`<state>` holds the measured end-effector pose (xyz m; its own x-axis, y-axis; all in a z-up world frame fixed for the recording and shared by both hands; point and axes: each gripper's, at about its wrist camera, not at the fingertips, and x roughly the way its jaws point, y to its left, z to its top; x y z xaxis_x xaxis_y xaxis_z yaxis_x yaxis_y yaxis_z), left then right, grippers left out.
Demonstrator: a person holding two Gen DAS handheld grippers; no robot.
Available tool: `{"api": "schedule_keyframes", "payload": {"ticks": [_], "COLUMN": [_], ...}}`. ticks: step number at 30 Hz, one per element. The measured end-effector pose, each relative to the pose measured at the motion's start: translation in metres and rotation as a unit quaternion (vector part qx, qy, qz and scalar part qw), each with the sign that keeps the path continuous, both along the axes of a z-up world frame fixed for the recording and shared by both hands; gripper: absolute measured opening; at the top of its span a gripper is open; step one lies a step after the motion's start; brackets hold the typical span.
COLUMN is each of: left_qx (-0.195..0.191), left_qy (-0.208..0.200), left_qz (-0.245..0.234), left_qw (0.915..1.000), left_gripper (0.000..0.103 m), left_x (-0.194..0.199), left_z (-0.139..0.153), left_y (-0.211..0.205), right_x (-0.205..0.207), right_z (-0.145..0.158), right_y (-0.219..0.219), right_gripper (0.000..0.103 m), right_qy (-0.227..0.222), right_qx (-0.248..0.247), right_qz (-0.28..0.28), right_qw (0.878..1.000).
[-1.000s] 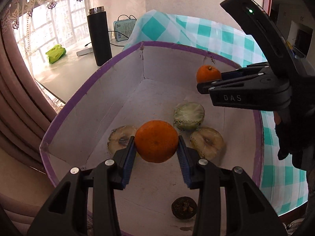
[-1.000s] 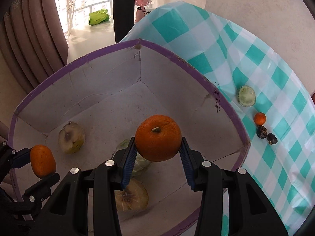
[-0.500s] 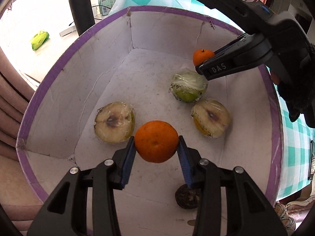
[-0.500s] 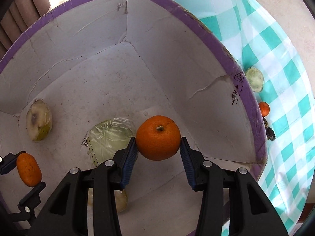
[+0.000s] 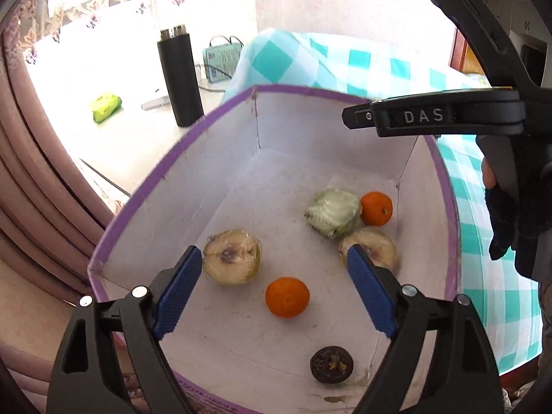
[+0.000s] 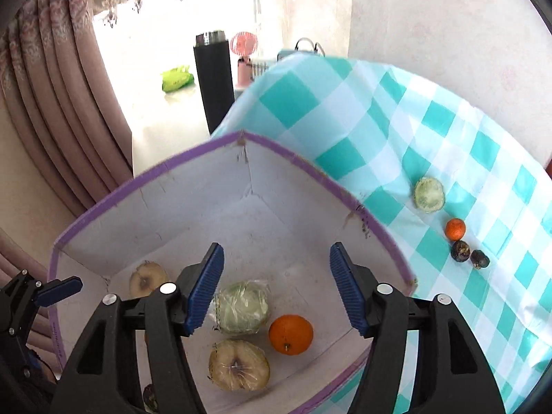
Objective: Organize fruits
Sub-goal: 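Move both tools back over the remaining fruit on the table, then grasp a dark round fruit with the right tool while the left tool grasps another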
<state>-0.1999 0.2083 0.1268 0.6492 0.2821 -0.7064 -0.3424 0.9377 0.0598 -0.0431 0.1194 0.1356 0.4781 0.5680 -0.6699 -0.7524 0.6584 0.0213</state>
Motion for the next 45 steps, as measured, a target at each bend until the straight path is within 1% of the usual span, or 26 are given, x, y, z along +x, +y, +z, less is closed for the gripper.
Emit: {"api": "schedule_keyframes", "payload": {"ticks": [1, 2, 4, 5, 6, 7, 9, 10, 11, 12, 15, 16, 18, 20, 22, 24, 26, 31, 34, 36, 37, 39, 41, 43, 45], "left_qx": [0.014, 0.025, 0.049, 0.056, 0.056, 0.052, 0.037, 0.023, 0.006, -0.009, -0.049, -0.051, -0.036, -0.024, -0.03, -0.055, -0.073, -0.097, -0.103, -0.107, -0.11, -0.122, -0.132, -0.128, -0.125], "left_qy": [-0.032, -0.061, -0.11, -0.126, -0.136, -0.141, -0.137, -0.132, -0.126, -0.118, -0.078, -0.066, -0.047, -0.032, -0.022, -0.02, -0.022, -0.02, -0.029, -0.031, -0.03, -0.028, -0.028, -0.032, -0.033], "left_qz": [-0.004, -0.014, -0.037, -0.056, -0.08, -0.109, -0.155, -0.176, -0.195, -0.206, -0.22, -0.218, -0.21, -0.203, -0.193, -0.181, -0.17, -0.16, -0.171, -0.181, -0.178, -0.162, -0.162, -0.164, -0.166], "left_qw": [0.9994, 0.9977, 0.9921, 0.9889, 0.9859, 0.9826, 0.9777, 0.9752, 0.9726, 0.9713, 0.9712, 0.9723, 0.976, 0.9783, 0.9806, 0.9817, 0.9826, 0.9821, 0.9795, 0.9773, 0.9774, 0.9787, 0.9775, 0.9776, 0.9776], "left_gripper": [0.097, 0.099, 0.101, 0.101, 0.101, 0.101, 0.101, 0.101, 0.101, 0.101, 0.101, 0.101, 0.101, 0.101, 0.101, 0.101, 0.101, 0.101, 0.101, 0.101, 0.101, 0.101, 0.101, 0.101, 0.101], "left_x": [-0.004, -0.008, -0.014, -0.015, -0.012, -0.009, 0.007, 0.018, 0.031, 0.046, 0.093, 0.107, 0.136, 0.162, 0.183, 0.196, 0.206, 0.219, 0.219, 0.218, 0.218, 0.221, 0.222, 0.22, 0.22], "left_z": [0.012, 0.024, 0.044, 0.051, 0.055, 0.057, 0.055, 0.049, 0.041, 0.031, -0.006, -0.022, -0.047, -0.068, -0.082, -0.09, -0.094, -0.1, -0.1, -0.1, -0.101, -0.103, -0.103, -0.103, -0.102], "left_y": [-0.009, -0.019, -0.044, -0.06, -0.075, -0.092, -0.12, -0.133, -0.147, -0.159, -0.19, -0.2, -0.214, -0.219, -0.216, -0.207, -0.198, -0.188, -0.191, -0.192, -0.19, -0.184, -0.182, -0.183, -0.185], "right_x": [-0.004, -0.005, -0.004, 0.002, 0.011, 0.024, 0.053, 0.064, 0.07, 0.079, 0.093, 0.097, 0.103, 0.109, 0.116, 0.125, 0.137, 0.17, 0.193, 0.208, 0.214, 0.225, 0.236, 0.242, 0.25], "right_z": [0.014, 0.025, 0.033, 0.033, 0.034, 0.027, 0.004, -0.008, -0.027, -0.041, -0.079, -0.09, -0.107, -0.119, -0.125, -0.127, -0.128, -0.129, -0.135, -0.139, -0.138, -0.138, -0.141, -0.141, -0.142], "right_y": [-0.015, -0.036, -0.075, -0.092, -0.107, -0.126, -0.158, -0.176, -0.191, -0.206, -0.247, -0.256, -0.271, -0.282, -0.283, -0.278, -0.271, -0.246, -0.234, -0.226, -0.222, -0.21, -0.194, -0.178, -0.168], "right_gripper": [0.086, 0.087, 0.087, 0.087, 0.087, 0.087, 0.087, 0.087, 0.087, 0.087, 0.087, 0.087, 0.087, 0.087, 0.087, 0.087, 0.087, 0.087, 0.086, 0.078, 0.074, 0.074, 0.072, 0.071, 0.068], "right_qy": [-0.02, -0.033, -0.045, -0.046, -0.048, -0.048, -0.029, -0.018, -0.009, 0.002, 0.03, 0.038, 0.051, 0.054, 0.051, 0.048, 0.044, 0.042, 0.047, 0.065, 0.066, 0.066, 0.078, 0.071, 0.07], "right_qx": [0.042, 0.083, 0.134, 0.143, 0.143, 0.137, 0.107, 0.09, 0.075, 0.065, 0.042, 0.038, 0.031, 0.026, 0.021, 0.01, 0.007, -0.004, -0.007, -0.005, -0.004, -0.004, -0.013, -0.03, -0.035], "right_qz": [-0.012, -0.024, -0.057, -0.077, -0.101, -0.129, -0.19, -0.22, -0.246, -0.266, -0.313, -0.322, -0.337, -0.348, -0.348, -0.34, -0.327, -0.292, -0.278, -0.266, -0.262, -0.245, -0.218, -0.202, -0.195], "right_qw": [0.999, 0.996, 0.988, 0.986, 0.983, 0.981, 0.976, 0.971, 0.966, 0.962, 0.948, 0.945, 0.94, 0.936, 0.936, 0.939, 0.944, 0.955, 0.959, 0.962, 0.963, 0.967, 0.973, 0.976, 0.978]}}
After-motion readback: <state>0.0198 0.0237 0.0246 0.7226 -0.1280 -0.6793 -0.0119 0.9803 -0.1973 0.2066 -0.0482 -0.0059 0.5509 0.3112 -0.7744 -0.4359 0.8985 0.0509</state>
